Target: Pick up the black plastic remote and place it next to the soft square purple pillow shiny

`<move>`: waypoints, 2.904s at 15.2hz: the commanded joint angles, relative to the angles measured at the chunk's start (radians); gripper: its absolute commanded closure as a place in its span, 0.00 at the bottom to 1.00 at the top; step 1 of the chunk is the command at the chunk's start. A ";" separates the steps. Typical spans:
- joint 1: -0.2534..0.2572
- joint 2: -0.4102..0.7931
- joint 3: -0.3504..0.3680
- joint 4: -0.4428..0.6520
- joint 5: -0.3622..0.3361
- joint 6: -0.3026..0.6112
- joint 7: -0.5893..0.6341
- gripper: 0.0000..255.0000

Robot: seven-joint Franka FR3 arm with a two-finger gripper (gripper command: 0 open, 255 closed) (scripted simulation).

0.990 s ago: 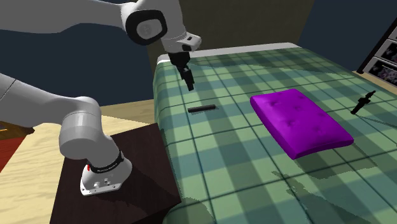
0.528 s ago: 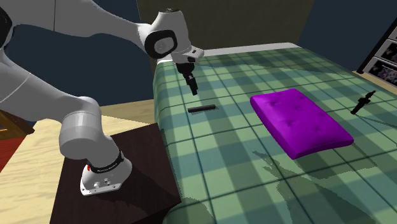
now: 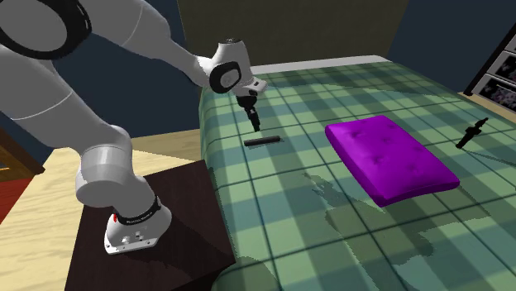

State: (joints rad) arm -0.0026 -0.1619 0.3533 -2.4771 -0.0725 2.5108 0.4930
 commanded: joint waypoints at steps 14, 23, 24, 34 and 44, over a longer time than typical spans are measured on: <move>0.159 0.625 -0.071 0.379 -0.528 0.136 0.590 0.00; 0.189 0.724 -0.122 0.424 -0.586 0.188 0.630 0.00; 0.189 0.724 -0.122 0.424 -0.586 0.188 0.630 0.00; 0.192 0.727 -0.123 0.426 -0.588 0.189 0.635 1.00; 0.163 0.666 -0.087 0.408 -0.544 0.148 0.592 1.00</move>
State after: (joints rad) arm 0.1656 0.5172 0.2595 -2.0637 -0.6252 2.6664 1.0923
